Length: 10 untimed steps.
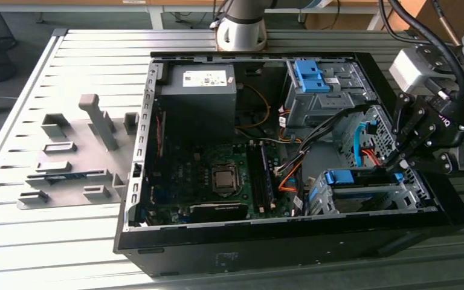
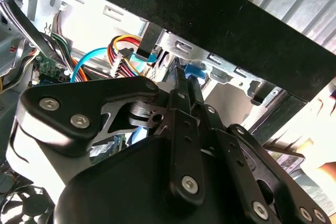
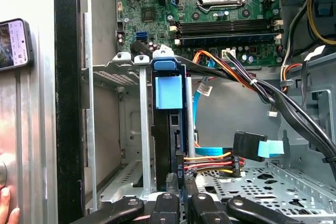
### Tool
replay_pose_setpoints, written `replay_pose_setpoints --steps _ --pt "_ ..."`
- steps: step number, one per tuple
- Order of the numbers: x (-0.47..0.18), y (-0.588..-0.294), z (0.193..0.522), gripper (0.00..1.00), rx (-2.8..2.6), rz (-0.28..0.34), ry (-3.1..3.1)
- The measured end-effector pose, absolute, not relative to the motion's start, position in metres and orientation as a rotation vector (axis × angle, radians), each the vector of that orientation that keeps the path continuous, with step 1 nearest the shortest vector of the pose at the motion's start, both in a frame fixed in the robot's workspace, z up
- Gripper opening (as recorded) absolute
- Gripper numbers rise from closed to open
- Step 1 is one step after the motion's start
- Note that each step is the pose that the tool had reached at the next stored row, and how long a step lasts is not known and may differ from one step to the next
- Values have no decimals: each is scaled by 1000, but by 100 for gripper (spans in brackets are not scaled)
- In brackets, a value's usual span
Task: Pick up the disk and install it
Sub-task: 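Insert the first disk wire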
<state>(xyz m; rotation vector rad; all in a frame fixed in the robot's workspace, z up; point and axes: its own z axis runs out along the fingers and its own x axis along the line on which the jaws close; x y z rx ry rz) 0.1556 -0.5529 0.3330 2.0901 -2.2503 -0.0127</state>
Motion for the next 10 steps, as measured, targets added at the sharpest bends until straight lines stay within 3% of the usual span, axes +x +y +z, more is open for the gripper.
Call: replay_pose_setpoints --steps 10 --pt "154 -553 333 16 2096 1 -2258"
